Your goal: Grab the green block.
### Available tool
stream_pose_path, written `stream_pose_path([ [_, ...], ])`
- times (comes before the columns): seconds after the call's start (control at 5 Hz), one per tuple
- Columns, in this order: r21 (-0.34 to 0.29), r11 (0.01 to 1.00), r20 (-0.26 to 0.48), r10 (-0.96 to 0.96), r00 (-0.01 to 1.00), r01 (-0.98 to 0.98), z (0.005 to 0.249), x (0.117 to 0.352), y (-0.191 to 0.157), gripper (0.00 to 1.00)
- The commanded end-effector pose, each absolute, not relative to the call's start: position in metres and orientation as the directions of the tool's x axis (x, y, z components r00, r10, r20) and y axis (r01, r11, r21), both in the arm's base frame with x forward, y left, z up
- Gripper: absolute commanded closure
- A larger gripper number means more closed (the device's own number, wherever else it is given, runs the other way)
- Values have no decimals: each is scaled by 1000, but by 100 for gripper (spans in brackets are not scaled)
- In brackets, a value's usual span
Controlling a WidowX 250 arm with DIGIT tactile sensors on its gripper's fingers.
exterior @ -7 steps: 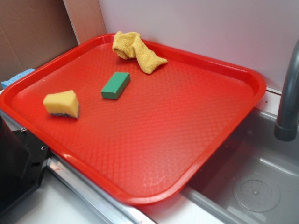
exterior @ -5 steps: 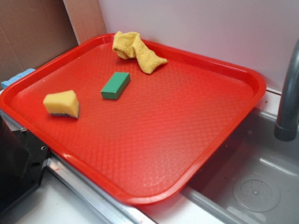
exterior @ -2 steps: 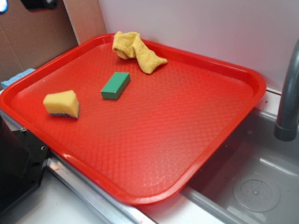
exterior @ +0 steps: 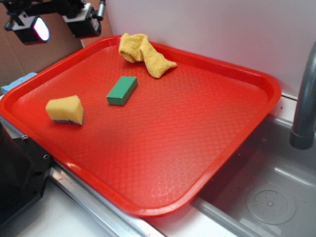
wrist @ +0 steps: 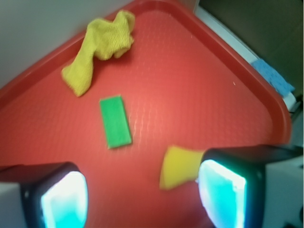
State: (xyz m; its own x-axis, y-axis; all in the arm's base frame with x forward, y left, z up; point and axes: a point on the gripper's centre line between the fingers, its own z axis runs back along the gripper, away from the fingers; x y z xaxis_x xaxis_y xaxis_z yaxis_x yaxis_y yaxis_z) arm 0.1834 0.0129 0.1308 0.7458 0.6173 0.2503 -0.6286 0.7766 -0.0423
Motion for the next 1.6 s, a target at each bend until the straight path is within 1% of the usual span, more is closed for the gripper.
stream_pose_path([
  [0.0, -18, 824, 330, 540, 774, -566, 89, 213, 20, 0],
  [0.2, -13, 824, 337, 538, 773, -567, 70, 223, 24, 0],
  [0.4, -62, 822, 314, 555, 770, -566, 50, 233, 24, 0],
  [0.8, -69, 825, 302, 554, 776, -561, 27, 242, 26, 0],
  [1.0, -62, 816, 299, 565, 769, -575, 22, 241, 26, 100],
  [1.2, -62, 808, 295, 575, 763, -586, 20, 241, 26, 100],
  [1.4, -56, 805, 284, 580, 764, -590, 25, 240, 26, 100],
])
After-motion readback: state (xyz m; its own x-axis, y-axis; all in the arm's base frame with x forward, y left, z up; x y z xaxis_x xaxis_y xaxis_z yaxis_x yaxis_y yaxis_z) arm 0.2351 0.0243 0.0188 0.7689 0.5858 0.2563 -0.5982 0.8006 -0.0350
